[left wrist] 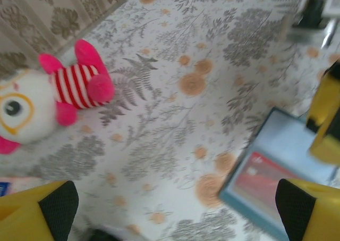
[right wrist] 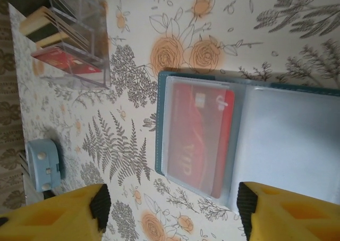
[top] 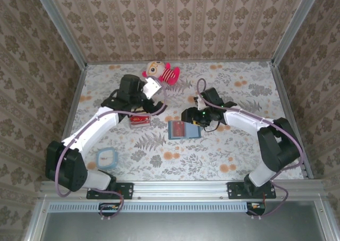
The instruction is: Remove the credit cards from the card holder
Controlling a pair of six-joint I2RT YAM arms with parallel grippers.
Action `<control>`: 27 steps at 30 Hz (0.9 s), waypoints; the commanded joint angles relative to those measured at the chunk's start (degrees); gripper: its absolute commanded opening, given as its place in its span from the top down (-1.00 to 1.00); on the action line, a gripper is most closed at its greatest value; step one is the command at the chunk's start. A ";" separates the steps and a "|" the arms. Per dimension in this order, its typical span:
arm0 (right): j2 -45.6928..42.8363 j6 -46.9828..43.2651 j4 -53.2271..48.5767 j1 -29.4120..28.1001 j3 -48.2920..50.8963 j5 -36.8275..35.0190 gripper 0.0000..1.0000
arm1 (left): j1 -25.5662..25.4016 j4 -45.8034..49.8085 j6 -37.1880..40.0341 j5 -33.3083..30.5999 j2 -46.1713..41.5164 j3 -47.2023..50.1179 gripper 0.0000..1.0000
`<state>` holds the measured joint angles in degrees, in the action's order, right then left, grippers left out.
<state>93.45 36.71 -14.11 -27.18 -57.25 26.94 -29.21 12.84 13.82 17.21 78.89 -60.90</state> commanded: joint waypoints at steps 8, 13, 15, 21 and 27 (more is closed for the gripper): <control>7.43 -4.47 -13.85 -9.37 -9.82 -16.02 -0.16 | -2.34 0.83 -34.67 -20.66 -3.30 3.62 -1.00; 10.38 -5.95 -20.14 -12.42 -12.85 -25.34 -0.27 | -2.12 3.97 -40.53 -26.26 -5.55 4.91 -1.00; 11.37 -6.56 -20.99 -13.04 -13.44 -26.92 -0.30 | -1.83 5.38 -44.76 -29.71 -6.33 5.78 -1.00; 15.48 -8.97 -23.04 -13.25 -16.28 -26.23 -0.35 | 0.29 5.67 -47.52 -29.25 -9.39 8.60 -1.00; 18.63 -9.02 -25.37 -13.12 -17.46 -28.48 -0.34 | 2.56 -0.81 -50.66 -23.83 -11.83 14.78 -1.00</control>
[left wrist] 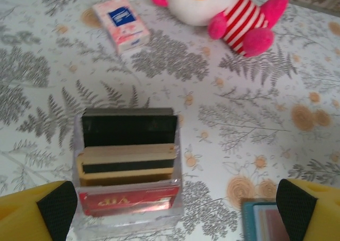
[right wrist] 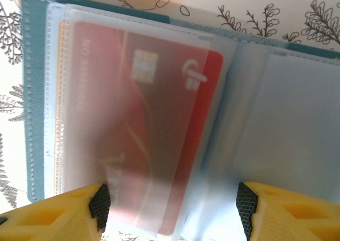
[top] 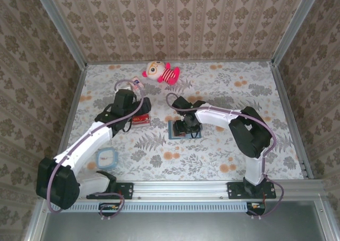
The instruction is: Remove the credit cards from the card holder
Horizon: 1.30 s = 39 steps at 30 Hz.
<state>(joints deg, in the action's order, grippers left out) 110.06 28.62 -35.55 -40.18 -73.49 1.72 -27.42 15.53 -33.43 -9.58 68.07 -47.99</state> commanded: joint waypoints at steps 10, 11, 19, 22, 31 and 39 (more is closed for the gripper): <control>3.19 -0.04 -4.02 1.41 0.89 -5.02 -0.08 | -0.07 -4.47 -6.29 12.53 3.25 0.58 -1.00; 2.91 -0.01 -3.53 1.67 1.34 -4.58 -0.04 | -0.42 -4.52 -6.92 12.61 3.29 0.78 -1.00; 1.98 0.56 0.46 4.06 4.10 1.05 0.12 | -3.61 -5.88 -12.17 17.33 5.01 2.72 -0.88; 2.11 0.38 0.56 4.24 4.28 1.44 0.16 | -5.23 -6.92 -14.07 19.74 7.09 2.73 -0.69; 2.98 0.56 -0.50 4.76 4.51 0.04 0.17 | -11.27 -9.59 -17.65 23.26 16.29 0.50 0.06; 3.40 0.78 -0.57 4.85 4.32 0.17 0.19 | -13.25 -13.26 -19.96 24.67 24.25 -0.89 0.25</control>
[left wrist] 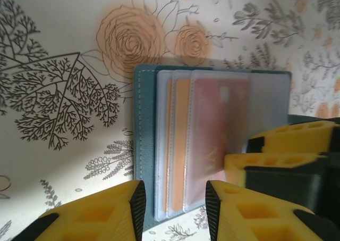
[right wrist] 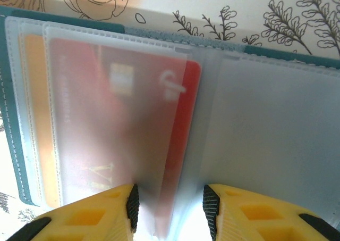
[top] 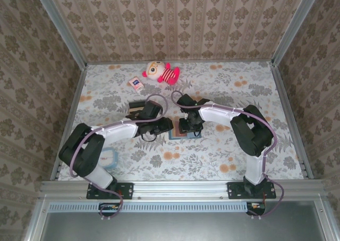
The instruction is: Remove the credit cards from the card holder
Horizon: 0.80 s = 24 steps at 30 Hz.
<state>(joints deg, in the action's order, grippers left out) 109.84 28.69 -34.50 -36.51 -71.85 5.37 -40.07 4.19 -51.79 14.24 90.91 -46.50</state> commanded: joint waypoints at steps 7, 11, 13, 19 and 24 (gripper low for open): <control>3.77 0.77 -1.28 1.27 2.95 -3.03 0.23 | -0.81 -4.89 -2.96 2.72 4.68 -3.29 0.42; 3.67 0.93 -0.83 1.36 3.37 -2.56 0.23 | -0.75 -5.19 -2.76 2.37 5.65 -3.81 0.44; 3.78 0.96 -0.59 1.43 3.43 -2.23 0.23 | -0.51 -5.27 -2.36 2.20 6.23 -4.49 0.43; 3.71 1.04 -0.40 1.70 3.65 -1.94 0.24 | 0.76 -4.99 -2.00 2.81 8.96 -6.49 0.43; 3.54 0.94 0.19 1.88 4.13 -1.25 0.24 | 1.54 -5.27 -1.47 5.23 11.03 -7.86 0.37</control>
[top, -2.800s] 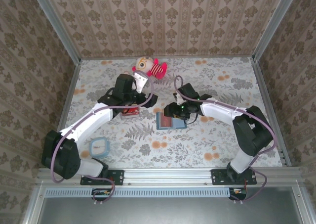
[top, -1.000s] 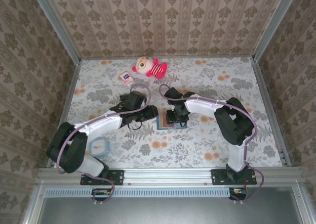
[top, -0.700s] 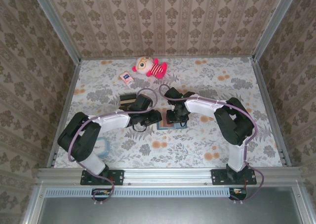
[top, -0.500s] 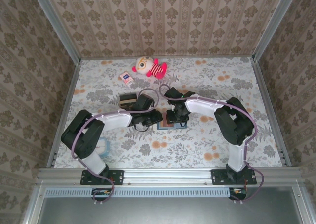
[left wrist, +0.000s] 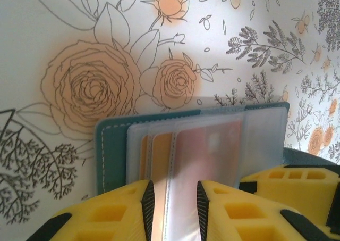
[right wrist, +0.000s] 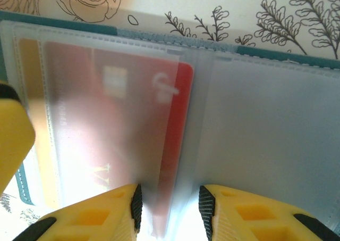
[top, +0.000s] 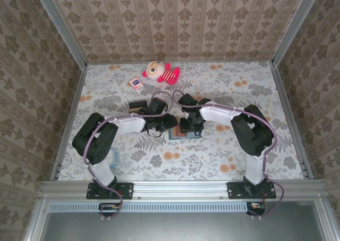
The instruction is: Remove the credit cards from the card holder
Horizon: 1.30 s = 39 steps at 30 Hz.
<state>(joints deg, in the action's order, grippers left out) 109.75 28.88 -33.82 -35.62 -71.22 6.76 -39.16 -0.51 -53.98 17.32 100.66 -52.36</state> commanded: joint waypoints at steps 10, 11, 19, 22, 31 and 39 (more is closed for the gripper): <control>3.41 0.30 0.34 1.16 3.90 -1.92 0.25 | 1.97 -0.32 1.42 4.41 2.82 -2.56 0.37; 3.40 0.29 0.34 1.14 3.94 -1.93 0.25 | 2.13 -0.36 1.44 4.92 3.11 -2.60 0.37; 3.48 0.10 0.69 1.25 4.16 -1.50 0.25 | 2.17 1.86 1.77 6.17 4.86 -3.45 0.34; 3.56 -0.45 0.51 1.23 3.99 -1.07 0.25 | 1.74 3.90 2.82 7.02 5.89 -4.38 0.32; 2.36 -0.92 3.94 1.38 5.71 2.35 0.25 | 1.54 6.28 5.09 8.86 6.83 -5.98 0.32; -0.06 -1.21 8.42 1.95 7.86 7.08 0.22 | 2.11 4.96 7.31 11.43 5.92 -6.39 0.37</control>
<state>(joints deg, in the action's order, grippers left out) 107.50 28.53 -26.63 -33.89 -66.52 12.73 -36.88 3.03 -48.90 24.62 105.82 -58.39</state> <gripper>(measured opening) 0.385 0.314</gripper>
